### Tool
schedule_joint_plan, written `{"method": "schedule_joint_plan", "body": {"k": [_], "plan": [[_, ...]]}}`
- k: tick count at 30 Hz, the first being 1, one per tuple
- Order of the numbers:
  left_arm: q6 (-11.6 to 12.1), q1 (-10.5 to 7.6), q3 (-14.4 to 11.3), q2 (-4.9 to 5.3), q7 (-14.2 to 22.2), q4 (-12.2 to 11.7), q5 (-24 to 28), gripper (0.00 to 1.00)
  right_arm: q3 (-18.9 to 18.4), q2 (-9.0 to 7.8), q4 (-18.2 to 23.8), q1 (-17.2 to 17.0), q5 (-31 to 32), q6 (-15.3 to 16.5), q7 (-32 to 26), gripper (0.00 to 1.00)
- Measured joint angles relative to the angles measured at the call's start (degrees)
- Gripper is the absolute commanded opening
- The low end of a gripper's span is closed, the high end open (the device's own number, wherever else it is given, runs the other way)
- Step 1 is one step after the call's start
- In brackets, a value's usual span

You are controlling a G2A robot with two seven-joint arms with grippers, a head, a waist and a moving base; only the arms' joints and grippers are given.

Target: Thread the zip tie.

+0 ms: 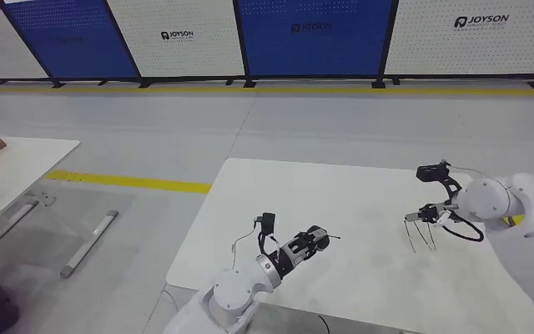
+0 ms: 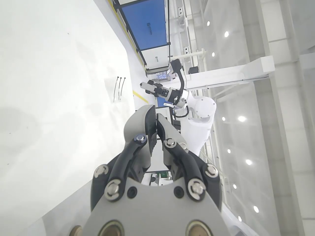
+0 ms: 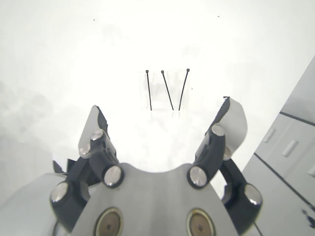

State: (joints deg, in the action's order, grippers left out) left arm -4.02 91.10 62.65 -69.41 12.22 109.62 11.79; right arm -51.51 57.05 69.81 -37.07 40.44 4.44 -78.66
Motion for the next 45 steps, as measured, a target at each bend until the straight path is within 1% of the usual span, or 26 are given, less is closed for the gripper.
{"method": "schedule_joint_plan", "body": {"k": [2,3,5,7,14,17,20,21,24,28,31,35,37,41,45], "plan": [[0.0,0.0,0.0,0.0,0.0,0.0,0.0,0.0,1.5,0.57,-2.0,1.0,-0.3,3.3,0.2,1.0],[0.0,0.0,0.0,0.0,0.0,0.0,0.0,0.0,2.5,1.03,-3.7,1.8,-0.6,4.7,0.6,1.0],[0.0,0.0,0.0,0.0,0.0,0.0,0.0,0.0,3.8,1.74,-6.1,3.1,-0.9,5.9,1.3,1.0],[0.0,0.0,0.0,0.0,0.0,0.0,0.0,0.0,4.3,1.95,-6.9,3.4,-1.0,6.3,1.5,1.0],[0.0,0.0,0.0,0.0,0.0,0.0,0.0,0.0,4.2,1.91,-6.7,3.1,-1.2,6.4,1.7,1.0],[0.0,0.0,0.0,0.0,0.0,0.0,0.0,0.0,3.8,1.88,-8.3,2.5,-2.5,8.1,2.6,1.0],[0.0,0.0,0.0,0.0,0.0,0.0,0.0,0.0,3.9,2.18,-10.5,3.1,-5.0,10.6,1.8,1.0],[0.0,0.0,0.0,0.0,0.0,0.0,0.0,0.0,4.3,2.37,-11.4,3.4,-4.9,10.8,1.7,0.76],[0.0,0.0,0.0,0.0,0.0,0.0,0.0,0.0,5.2,2.93,-13.0,4.2,-4.6,10.4,1.8,0.46],[0.0,0.0,0.0,0.0,0.0,0.0,0.0,0.0,6.0,3.49,-14.7,5.1,-4.2,9.6,2.2,0.41],[0.0,0.0,0.0,0.0,0.0,0.0,0.0,0.0,6.4,3.81,-15.6,5.6,-4.0,9.2,2.4,0.33],[0.0,0.0,0.0,0.0,0.0,0.0,0.0,0.0,6.7,4.09,-16.7,6.0,-4.0,9.3,2.4,0.3],[0.0,0.0,0.0,0.0,0.0,0.0,0.0,0.0,6.9,4.24,-17.3,6.1,-4.0,9.4,2.2,0.27],[0.0,0.0,0.0,0.0,0.0,0.0,0.0,0.0,7.5,4.67,-18.8,6.4,-4.2,9.4,2.0,0.28],[0.0,0.0,0.0,0.0,0.0,0.0,0.0,0.0,8.5,5.39,-20.8,6.9,-4.4,9.6,1.9,0.26]]}}
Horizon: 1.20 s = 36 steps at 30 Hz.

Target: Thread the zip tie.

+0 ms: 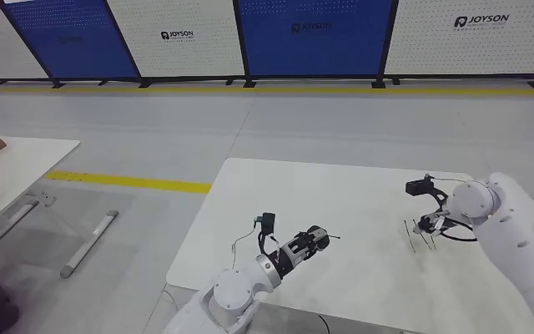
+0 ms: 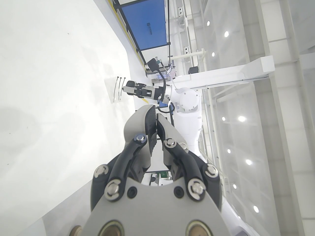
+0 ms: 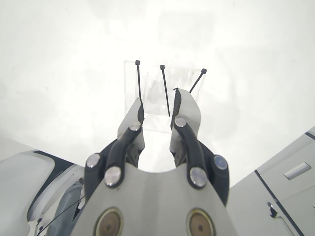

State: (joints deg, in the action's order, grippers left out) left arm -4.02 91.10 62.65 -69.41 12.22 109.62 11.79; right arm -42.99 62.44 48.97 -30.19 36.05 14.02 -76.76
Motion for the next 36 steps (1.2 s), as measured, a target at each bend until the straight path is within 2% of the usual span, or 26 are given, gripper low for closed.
{"method": "schedule_joint_plan", "body": {"k": [7,25,30,33,36], "plan": [[0.0,0.0,0.0,0.0,0.0,0.0,0.0,0.0,1.6,1.32,-3.4,1.2,-0.1,0.0,0.3,0.2],[0.0,0.0,0.0,0.0,0.0,0.0,0.0,0.0,6.4,6.19,-14.5,5.2,-0.4,1.2,1.2,0.21],[0.0,0.0,0.0,0.0,0.0,0.0,0.0,0.0,7.5,7.67,-17.7,6.2,-0.5,1.8,1.4,0.16],[0.0,0.0,0.0,0.0,0.0,0.0,0.0,0.0,8.0,8.5,-19.6,6.7,-0.5,2.1,1.6,0.0],[0.0,0.0,0.0,0.0,0.0,0.0,0.0,0.0,8.3,9.22,-21.2,7.3,-0.6,2.5,1.9,0.0]]}}
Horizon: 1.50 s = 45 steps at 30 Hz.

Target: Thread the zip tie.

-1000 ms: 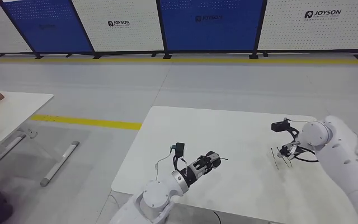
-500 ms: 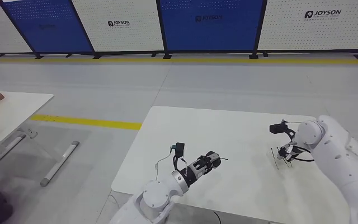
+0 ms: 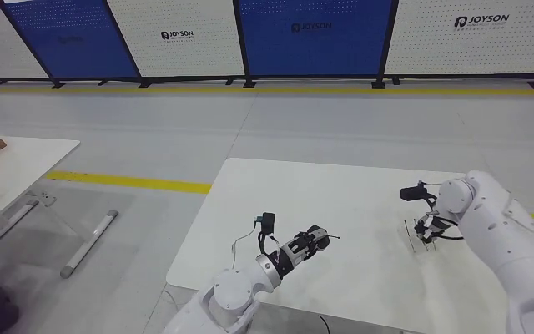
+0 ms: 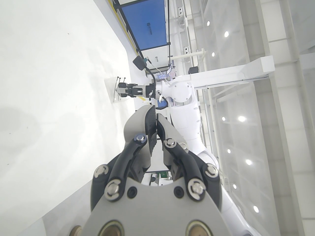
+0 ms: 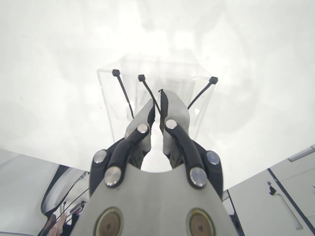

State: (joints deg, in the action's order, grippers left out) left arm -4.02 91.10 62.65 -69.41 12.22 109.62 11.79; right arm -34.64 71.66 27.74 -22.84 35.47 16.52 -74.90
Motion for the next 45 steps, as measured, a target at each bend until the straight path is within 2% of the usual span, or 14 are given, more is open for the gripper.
{"method": "schedule_joint_plan", "body": {"k": [6,11,16,20,23,26,29,32,33,36,37,39,45], "plan": [[0.0,0.0,0.0,0.0,0.0,0.0,0.0,0.0,0.2,0.86,-2.4,1.1,0.2,0.8,0.6,0.0],[0.0,0.0,0.0,0.0,0.0,0.0,0.0,0.0,-0.2,0.89,-3.1,1.6,0.1,2.2,1.0,0.0],[0.0,0.0,0.0,0.0,0.0,0.0,0.0,0.0,-1.2,-0.01,-1.1,1.4,-0.5,3.0,0.9,0.0],[0.0,0.0,0.0,0.0,0.0,0.0,0.0,0.0,-2.7,-1.77,2.6,0.6,-1.5,3.0,0.6,0.0],[0.0,0.0,0.0,0.0,0.0,0.0,0.0,0.0,-5.1,-3.95,6.6,-0.5,-2.7,3.0,1.3,0.0],[0.0,0.0,0.0,0.0,0.0,0.0,0.0,0.0,-8.9,-7.07,12.3,-2.7,-3.9,3.0,2.3,0.0],[0.0,0.0,0.0,0.0,0.0,0.0,0.0,0.0,-14.5,-10.97,21.1,-7.0,-4.9,3.0,3.0,0.0],[0.0,0.0,0.0,0.0,0.0,0.0,0.0,0.0,-22.0,-15.16,33.5,-13.9,-6.1,3.0,2.8,0.0],[0.0,0.0,0.0,0.0,0.0,0.0,0.0,0.0,-25.3,-16.7,39.0,-17.4,-7.2,3.0,2.4,0.0],[0.0,0.0,0.0,0.0,0.0,0.0,0.0,0.0,-31.9,-19.36,51.3,-25.8,-13.1,3.0,-0.5,0.0],[0.0,0.0,0.0,0.0,0.0,0.0,0.0,0.0,-32.8,-19.69,53.7,-27.5,-15.0,3.0,-1.7,0.0],[0.0,0.0,0.0,0.0,0.0,0.0,0.0,0.0,-33.1,-19.78,55.5,-28.3,-16.5,3.0,-2.4,0.0],[0.0,0.0,0.0,0.0,0.0,0.0,0.0,0.0,-33.0,-19.73,54.5,-27.9,-15.7,3.0,-2.0,0.0]]}}
